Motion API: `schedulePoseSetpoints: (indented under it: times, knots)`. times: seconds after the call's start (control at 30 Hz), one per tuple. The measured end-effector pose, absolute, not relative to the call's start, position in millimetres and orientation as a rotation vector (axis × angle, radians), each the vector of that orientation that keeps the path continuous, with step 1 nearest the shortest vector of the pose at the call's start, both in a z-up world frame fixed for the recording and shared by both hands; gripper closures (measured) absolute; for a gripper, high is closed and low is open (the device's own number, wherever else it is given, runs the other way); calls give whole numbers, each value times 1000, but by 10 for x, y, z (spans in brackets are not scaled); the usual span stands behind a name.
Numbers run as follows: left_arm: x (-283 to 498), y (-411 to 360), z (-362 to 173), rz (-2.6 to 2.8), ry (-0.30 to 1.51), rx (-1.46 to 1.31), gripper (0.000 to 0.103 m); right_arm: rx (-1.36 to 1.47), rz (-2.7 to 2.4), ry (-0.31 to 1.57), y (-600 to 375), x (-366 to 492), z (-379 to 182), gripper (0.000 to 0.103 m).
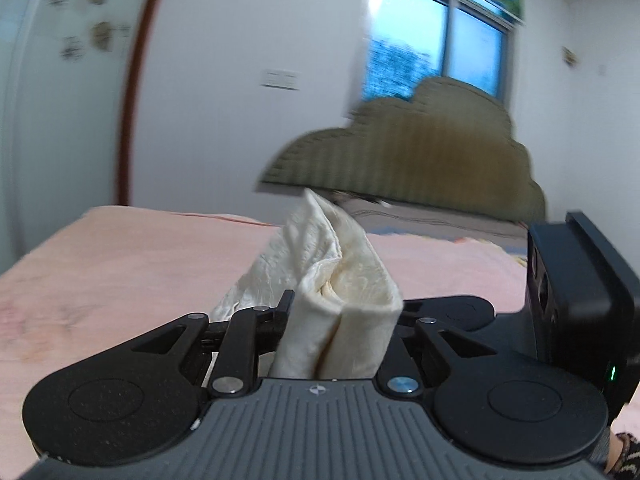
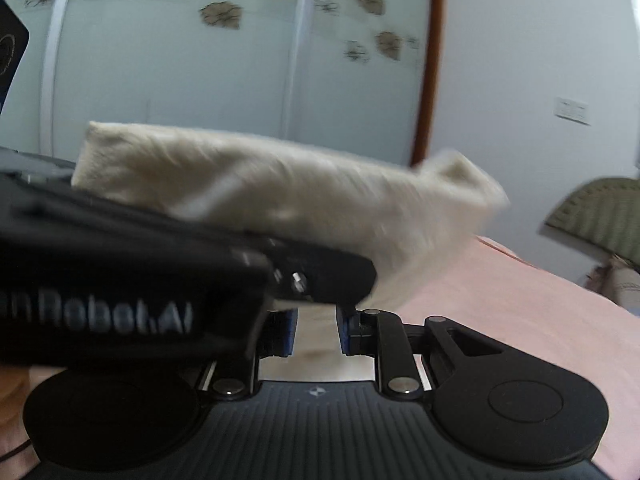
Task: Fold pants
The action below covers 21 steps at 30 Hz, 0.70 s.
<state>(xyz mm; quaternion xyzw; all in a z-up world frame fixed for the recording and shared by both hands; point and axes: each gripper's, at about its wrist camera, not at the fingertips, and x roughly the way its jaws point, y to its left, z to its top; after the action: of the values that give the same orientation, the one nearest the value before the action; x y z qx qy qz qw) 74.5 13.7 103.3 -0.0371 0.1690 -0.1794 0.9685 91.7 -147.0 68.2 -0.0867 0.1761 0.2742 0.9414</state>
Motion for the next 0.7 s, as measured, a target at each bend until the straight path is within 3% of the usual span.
schedulePoseSetpoints:
  times: [0.27,0.7]
  knots:
    - [631,-837,798,-505,334,28,82,-59,453,382,-2468,678,390,83]
    - [833,-1492,212,-566,520,-5,78,18,338,554,-3228,823,-47,78]
